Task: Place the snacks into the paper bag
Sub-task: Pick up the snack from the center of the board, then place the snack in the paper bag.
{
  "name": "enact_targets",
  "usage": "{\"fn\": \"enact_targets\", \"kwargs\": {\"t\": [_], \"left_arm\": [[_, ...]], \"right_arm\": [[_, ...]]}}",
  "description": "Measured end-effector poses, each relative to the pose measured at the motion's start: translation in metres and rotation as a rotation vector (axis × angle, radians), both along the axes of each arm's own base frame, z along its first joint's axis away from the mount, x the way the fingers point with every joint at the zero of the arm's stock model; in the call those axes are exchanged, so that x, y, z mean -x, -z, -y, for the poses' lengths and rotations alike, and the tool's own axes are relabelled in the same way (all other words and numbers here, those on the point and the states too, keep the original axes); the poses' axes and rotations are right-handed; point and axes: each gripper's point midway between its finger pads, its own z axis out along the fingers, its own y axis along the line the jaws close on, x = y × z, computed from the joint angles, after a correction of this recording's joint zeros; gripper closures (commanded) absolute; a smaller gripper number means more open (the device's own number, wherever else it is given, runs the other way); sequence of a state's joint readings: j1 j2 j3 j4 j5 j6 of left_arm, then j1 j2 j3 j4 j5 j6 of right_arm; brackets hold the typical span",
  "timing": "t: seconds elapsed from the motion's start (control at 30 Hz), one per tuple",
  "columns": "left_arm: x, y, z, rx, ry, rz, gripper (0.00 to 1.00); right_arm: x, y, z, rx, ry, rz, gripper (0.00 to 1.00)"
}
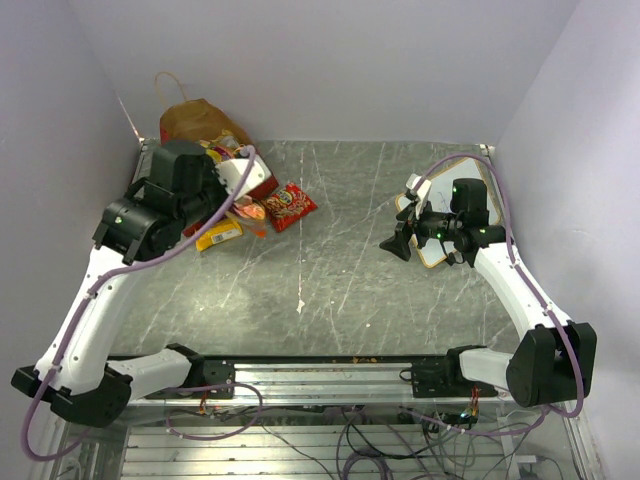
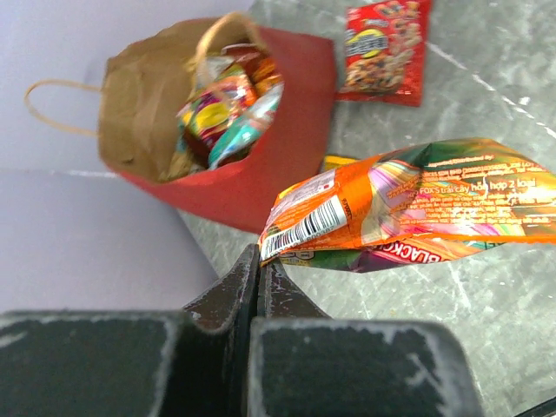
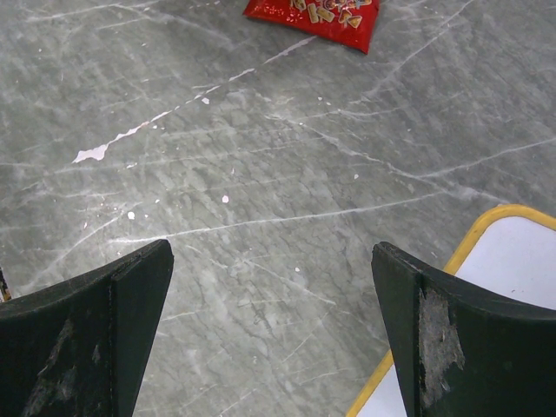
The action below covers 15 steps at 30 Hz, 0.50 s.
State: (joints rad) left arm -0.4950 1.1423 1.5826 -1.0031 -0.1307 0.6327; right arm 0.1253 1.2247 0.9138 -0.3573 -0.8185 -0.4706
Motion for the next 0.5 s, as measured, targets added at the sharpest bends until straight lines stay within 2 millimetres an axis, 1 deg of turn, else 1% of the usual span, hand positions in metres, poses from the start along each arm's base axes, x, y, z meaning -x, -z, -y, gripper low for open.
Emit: {"fn": "enact_targets", "kwargs": {"t": [0.17,0.27,0.4,0.5], "left_arm": [[-0.003,-0.028,-0.036,0.054,-0.143,0.049,0.93],[-0.002,-0.041,-0.053,0.077,-0.206,0.079,0.93],[-0.001,-0.054,-0.063,0.090,-0.256,0.119,0.93],[-0.004,-0.061,-0.071,0.079,-0.298,0.150,0.93]], "right_arm": [[0.000,0.000,0.000,0.000,0.000,0.001,0.02],[0.000,0.000,0.000,0.000,-0.001,0.001,0.02],[0.000,0.000,0.000,0.000,-0.001,0.001,0.02],[0.000,0.000,0.000,-0.001,-0.002,0.000,0.02]]}}
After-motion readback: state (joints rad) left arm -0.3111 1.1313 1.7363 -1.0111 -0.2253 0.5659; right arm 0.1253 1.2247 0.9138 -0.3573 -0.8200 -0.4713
